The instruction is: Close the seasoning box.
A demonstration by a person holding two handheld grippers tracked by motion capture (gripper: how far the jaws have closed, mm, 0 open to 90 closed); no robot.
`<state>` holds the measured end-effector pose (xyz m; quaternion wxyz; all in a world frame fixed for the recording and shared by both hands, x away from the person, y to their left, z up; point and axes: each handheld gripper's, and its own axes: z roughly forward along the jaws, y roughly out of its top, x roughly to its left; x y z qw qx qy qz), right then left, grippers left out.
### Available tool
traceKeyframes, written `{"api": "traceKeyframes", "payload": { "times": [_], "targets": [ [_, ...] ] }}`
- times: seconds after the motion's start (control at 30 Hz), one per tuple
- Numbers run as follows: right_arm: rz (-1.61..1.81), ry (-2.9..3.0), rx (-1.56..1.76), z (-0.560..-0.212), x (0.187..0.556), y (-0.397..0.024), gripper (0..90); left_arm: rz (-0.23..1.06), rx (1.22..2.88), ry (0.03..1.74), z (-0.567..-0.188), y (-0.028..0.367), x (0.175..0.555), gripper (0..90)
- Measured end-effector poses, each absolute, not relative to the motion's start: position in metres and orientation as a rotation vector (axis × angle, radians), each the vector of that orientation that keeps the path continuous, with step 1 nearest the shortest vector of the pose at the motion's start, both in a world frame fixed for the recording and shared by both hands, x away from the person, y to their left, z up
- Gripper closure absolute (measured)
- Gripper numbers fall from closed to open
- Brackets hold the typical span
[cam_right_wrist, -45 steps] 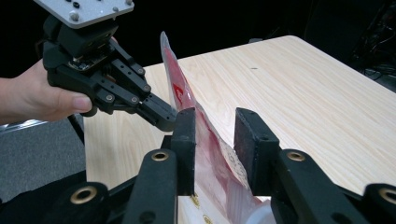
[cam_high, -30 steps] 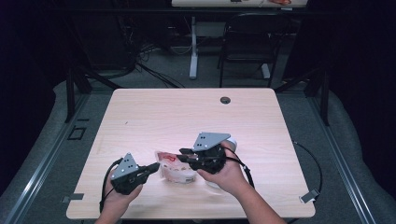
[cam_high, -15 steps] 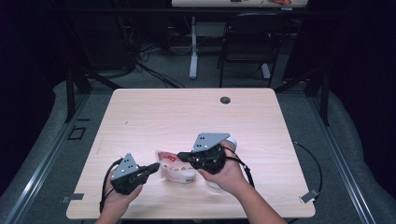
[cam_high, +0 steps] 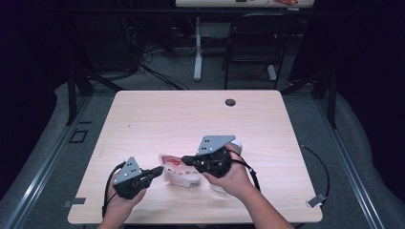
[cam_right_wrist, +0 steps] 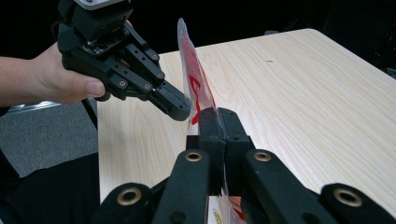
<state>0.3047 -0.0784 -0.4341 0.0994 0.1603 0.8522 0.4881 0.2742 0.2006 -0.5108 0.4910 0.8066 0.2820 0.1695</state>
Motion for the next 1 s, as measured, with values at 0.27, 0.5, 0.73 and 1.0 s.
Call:
{"api": "traceKeyframes", "payload": {
  "times": [0.27, 0.5, 0.73, 1.0],
  "targets": [
    [1.444, 2.521, 0.479, -0.433, 0.304, -0.077, 90.0, 0.408, 1.951, 0.688, -0.511, 0.202, 0.274, 90.0],
    [1.453, 2.525, 0.484, -0.433, 0.304, -0.077, 90.0, 0.405, 1.942, 0.684, -0.511, 0.202, 0.274, 90.0],
    [1.434, 2.531, 0.461, -0.431, 0.301, -0.076, 90.0, 0.378, 1.945, 0.680, -0.514, 0.205, 0.275, 88.0],
    [1.457, 2.516, 0.458, -0.427, 0.299, -0.080, 90.0, 0.368, 1.965, 0.695, -0.521, 0.209, 0.276, 81.0]
  ]
}}
